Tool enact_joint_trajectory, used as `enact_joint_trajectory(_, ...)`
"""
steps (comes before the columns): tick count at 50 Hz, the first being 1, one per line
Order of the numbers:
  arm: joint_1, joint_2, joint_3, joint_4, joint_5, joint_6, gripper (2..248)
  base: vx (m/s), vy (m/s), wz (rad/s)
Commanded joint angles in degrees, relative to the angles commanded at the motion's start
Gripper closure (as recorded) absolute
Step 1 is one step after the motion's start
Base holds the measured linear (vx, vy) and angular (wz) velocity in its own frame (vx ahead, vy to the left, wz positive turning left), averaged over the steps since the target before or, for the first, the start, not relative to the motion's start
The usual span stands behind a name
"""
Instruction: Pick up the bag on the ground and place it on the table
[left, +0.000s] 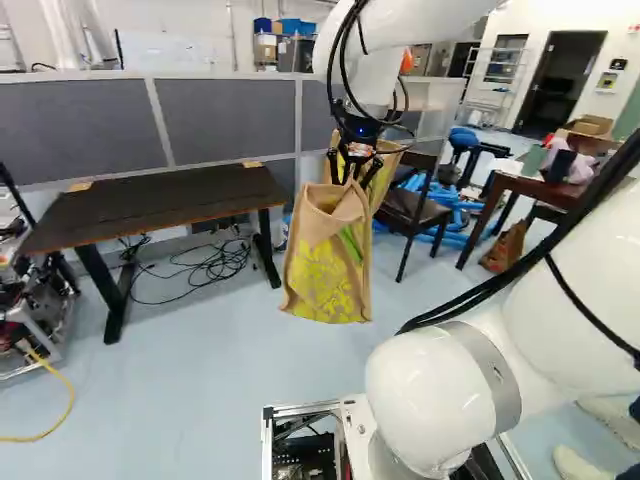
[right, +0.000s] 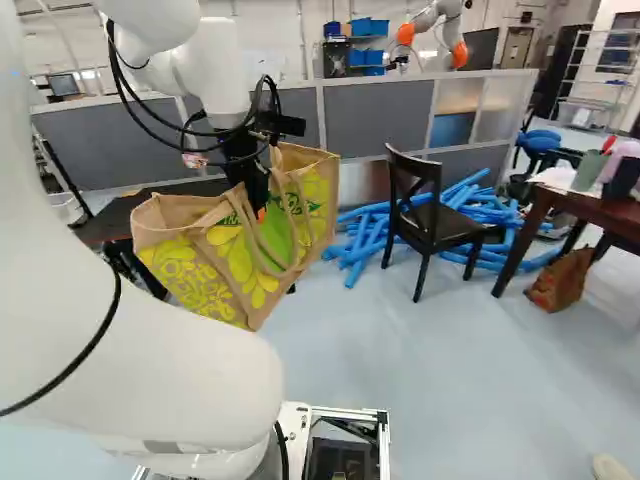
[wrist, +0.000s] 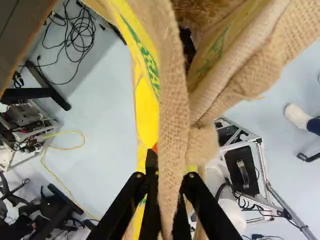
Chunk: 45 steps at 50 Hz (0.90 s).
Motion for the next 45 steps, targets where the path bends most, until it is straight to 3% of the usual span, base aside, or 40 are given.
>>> enact_joint_trajectory(34, 0.0, 0.0, 0.0, 0.0, 0.0, 0.0, 229, 0.053, 0.1, 0.48)
enact_joint_trajectory(45, 0.0, 0.0, 0.0, 0.0, 0.0, 0.0, 229, 0.072, 0.023, 0.152)
